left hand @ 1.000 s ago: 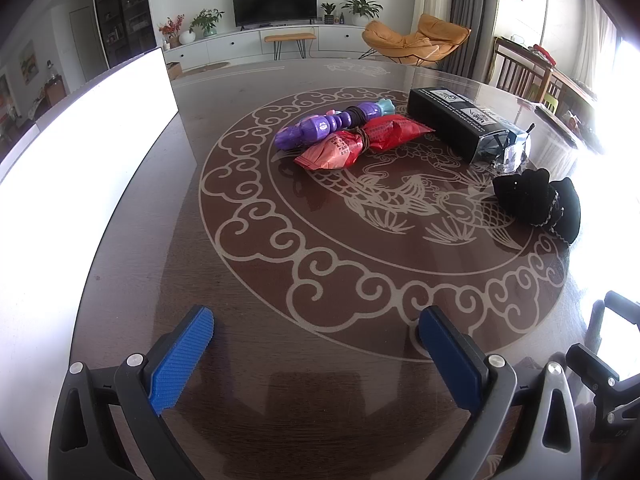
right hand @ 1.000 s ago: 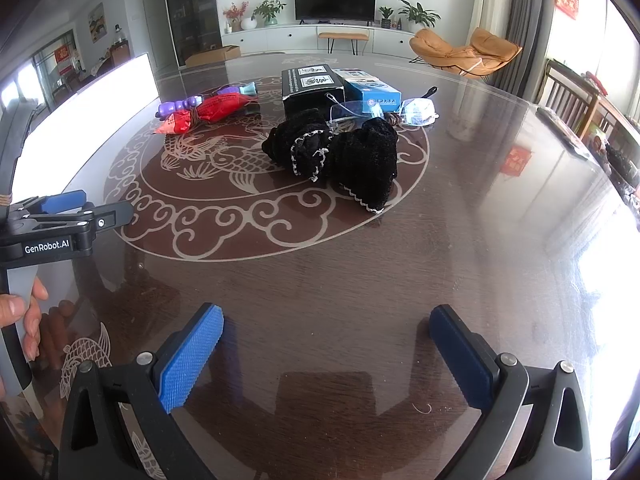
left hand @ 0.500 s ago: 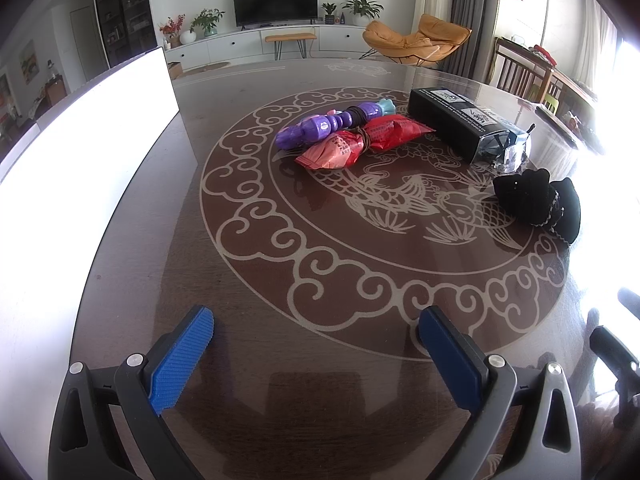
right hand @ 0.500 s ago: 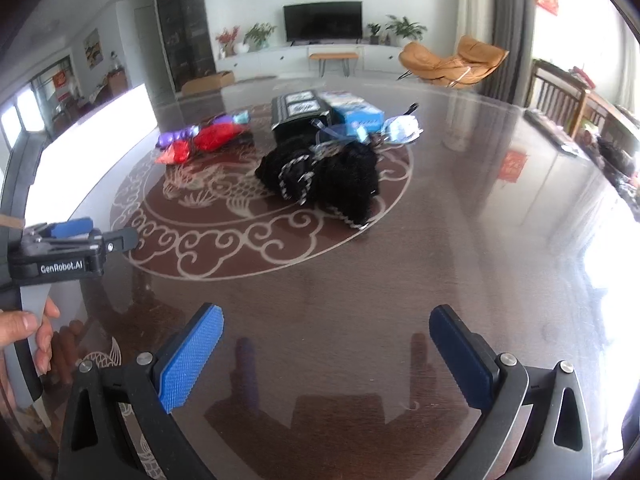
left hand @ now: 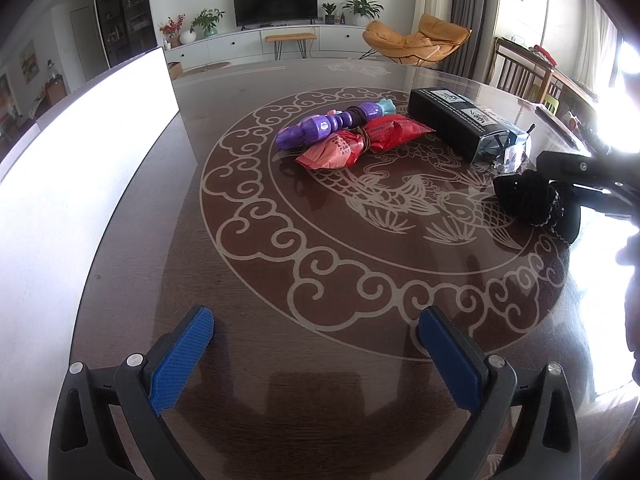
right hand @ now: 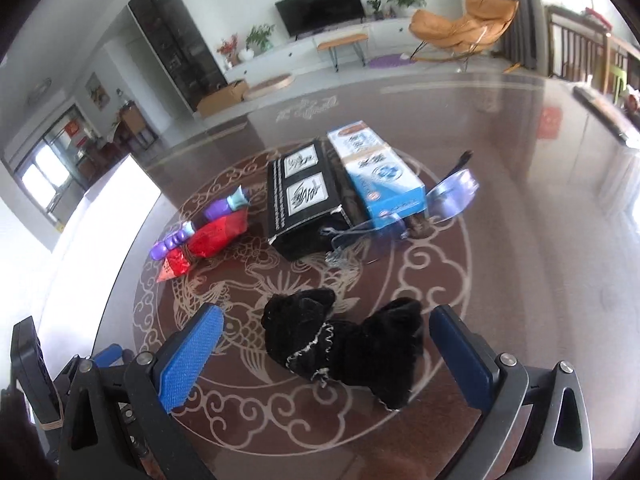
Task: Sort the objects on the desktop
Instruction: 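Grasp the black velvet pouch with the right tool and lift it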
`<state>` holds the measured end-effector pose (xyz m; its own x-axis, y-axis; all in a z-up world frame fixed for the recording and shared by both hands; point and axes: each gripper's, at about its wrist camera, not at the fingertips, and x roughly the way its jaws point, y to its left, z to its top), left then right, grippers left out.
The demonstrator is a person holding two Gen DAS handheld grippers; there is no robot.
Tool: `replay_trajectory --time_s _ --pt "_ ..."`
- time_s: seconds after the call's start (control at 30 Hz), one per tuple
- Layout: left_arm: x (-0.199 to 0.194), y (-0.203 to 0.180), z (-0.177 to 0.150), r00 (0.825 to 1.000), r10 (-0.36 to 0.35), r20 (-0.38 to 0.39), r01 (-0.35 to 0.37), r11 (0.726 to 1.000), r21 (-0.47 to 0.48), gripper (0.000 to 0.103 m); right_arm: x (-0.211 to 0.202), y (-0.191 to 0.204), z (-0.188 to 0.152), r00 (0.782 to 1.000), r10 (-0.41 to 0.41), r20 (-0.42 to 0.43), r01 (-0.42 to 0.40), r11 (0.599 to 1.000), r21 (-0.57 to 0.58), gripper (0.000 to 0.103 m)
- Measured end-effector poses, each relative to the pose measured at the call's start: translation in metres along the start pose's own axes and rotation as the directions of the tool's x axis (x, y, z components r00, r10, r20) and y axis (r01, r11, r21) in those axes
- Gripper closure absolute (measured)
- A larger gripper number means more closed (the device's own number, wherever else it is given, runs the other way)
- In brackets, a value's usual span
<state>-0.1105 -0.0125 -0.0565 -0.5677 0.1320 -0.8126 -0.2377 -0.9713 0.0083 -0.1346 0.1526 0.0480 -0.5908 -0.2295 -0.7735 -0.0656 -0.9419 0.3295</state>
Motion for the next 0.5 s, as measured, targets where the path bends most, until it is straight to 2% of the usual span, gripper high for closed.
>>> replay_trajectory --time_s 0.1,0.17,0.2,0.27,0.33,0.4,0.5 --pt "0.000 0.000 0.000 1.000 0.000 0.000 0.000 1.000 0.000 0.000 0.006 0.002 -0.007 0.992 0.101 -0.073 -0.103 0.994 -0.025 0.001" --pt "0.000 0.000 0.000 1.000 0.000 0.000 0.000 1.000 0.000 0.000 -0.002 0.003 -0.018 0.970 0.213 -0.113 -0.217 0.976 -0.025 0.001" --pt "0.000 0.000 0.000 1.000 0.000 0.000 0.000 1.000 0.000 0.000 -0.007 0.005 -0.024 0.966 0.227 -0.122 -0.233 0.972 -0.038 0.001" --pt "0.000 0.000 0.000 1.000 0.000 0.000 0.000 1.000 0.000 0.000 -0.019 0.012 -0.031 0.983 0.150 -0.107 -0.163 0.979 -0.122 0.001" --pt "0.000 0.000 0.000 1.000 0.000 0.000 0.000 1.000 0.000 0.000 -0.022 0.025 -0.035 0.993 0.072 -0.094 -0.092 0.968 -0.235 0.001" --pt "0.000 0.000 0.000 1.000 0.000 0.000 0.000 1.000 0.000 0.000 -0.014 0.034 -0.036 0.995 0.028 -0.095 -0.055 0.952 -0.301 0.001" --pt "0.000 0.000 0.000 1.000 0.000 0.000 0.000 1.000 0.000 0.000 0.007 0.050 -0.033 0.993 -0.009 -0.118 -0.030 0.944 -0.329 0.001"
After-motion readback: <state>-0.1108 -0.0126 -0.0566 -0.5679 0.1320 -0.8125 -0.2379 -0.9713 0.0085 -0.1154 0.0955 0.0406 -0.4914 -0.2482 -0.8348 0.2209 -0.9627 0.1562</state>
